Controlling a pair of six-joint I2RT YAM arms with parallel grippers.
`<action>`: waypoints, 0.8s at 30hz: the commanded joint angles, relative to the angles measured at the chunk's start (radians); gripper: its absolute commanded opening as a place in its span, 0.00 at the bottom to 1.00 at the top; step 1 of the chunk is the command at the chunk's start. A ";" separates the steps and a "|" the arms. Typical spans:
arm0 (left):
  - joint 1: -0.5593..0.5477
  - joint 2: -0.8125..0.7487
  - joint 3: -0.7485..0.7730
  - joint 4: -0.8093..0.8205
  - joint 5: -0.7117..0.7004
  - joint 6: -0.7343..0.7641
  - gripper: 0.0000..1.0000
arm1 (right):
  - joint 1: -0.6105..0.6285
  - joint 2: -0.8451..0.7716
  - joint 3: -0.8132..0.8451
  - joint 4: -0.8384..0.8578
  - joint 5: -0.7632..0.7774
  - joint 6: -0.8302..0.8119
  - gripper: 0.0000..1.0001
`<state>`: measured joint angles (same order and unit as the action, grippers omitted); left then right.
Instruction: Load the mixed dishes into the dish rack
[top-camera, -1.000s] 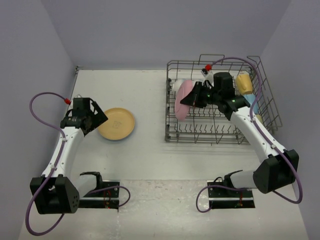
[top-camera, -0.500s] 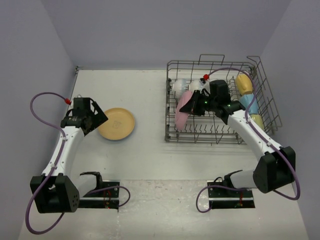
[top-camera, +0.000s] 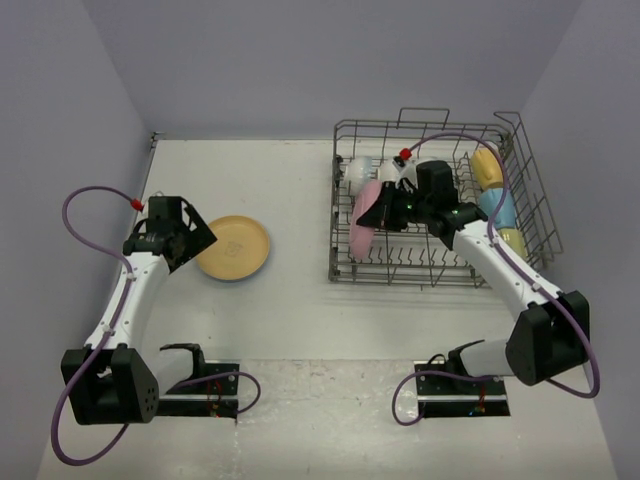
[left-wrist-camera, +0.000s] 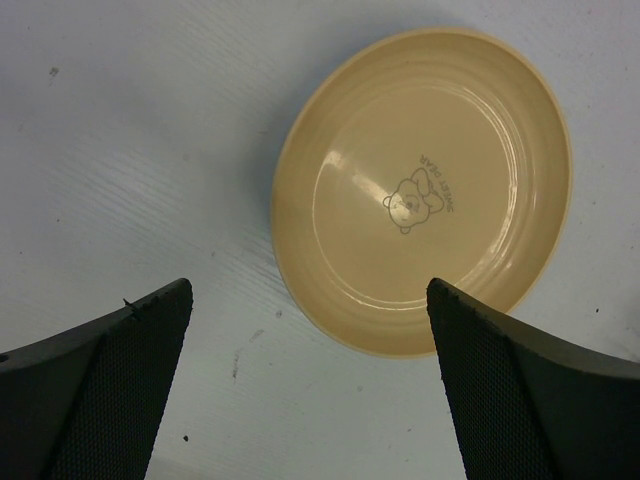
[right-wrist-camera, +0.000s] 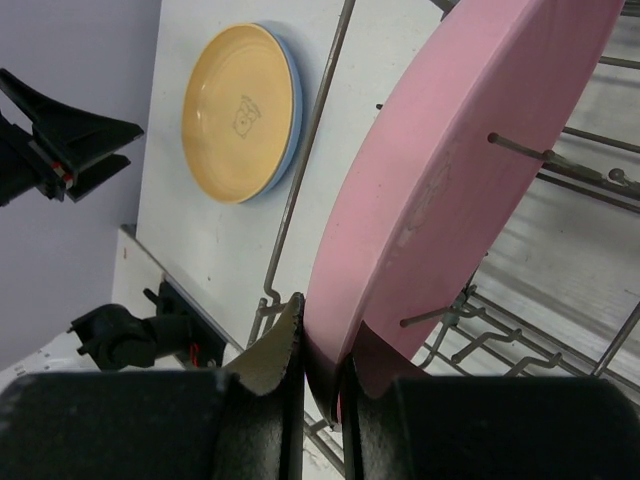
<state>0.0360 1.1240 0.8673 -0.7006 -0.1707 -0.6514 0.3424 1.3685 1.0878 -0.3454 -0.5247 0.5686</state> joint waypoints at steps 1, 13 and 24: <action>0.001 -0.012 -0.008 0.029 -0.007 -0.017 1.00 | 0.007 0.033 0.013 -0.003 0.017 -0.113 0.02; 0.001 -0.033 -0.022 0.010 -0.012 -0.039 1.00 | 0.006 0.003 0.011 -0.044 0.046 -0.121 0.75; 0.001 -0.027 -0.031 0.004 -0.020 -0.045 1.00 | 0.006 -0.098 0.026 -0.090 0.149 -0.134 0.99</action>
<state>0.0360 1.1084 0.8471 -0.7044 -0.1703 -0.6792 0.3477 1.3186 1.0916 -0.4133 -0.4488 0.4507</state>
